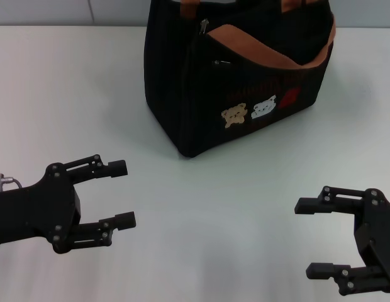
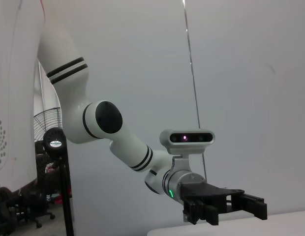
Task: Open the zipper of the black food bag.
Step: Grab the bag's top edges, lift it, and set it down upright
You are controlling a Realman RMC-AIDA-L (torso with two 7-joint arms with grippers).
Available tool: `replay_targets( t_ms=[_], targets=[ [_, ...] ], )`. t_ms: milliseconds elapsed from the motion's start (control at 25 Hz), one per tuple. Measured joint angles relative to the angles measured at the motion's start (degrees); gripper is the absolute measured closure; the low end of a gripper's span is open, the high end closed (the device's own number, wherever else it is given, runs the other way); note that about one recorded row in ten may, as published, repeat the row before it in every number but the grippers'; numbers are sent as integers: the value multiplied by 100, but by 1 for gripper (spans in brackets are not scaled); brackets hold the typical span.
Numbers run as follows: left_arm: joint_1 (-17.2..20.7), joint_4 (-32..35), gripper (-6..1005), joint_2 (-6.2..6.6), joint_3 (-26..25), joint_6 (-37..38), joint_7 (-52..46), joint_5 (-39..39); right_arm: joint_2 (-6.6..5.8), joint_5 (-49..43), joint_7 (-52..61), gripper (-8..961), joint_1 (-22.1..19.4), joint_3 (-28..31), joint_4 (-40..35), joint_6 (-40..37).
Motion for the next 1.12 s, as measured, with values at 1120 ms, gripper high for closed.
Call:
replay_targets(
  t_ms=[1120],
  targets=[
    [-173,-484,241,-396,-668,-1281,314,-160,92,124,-1,193,-372,1799,103,598]
  ],
)
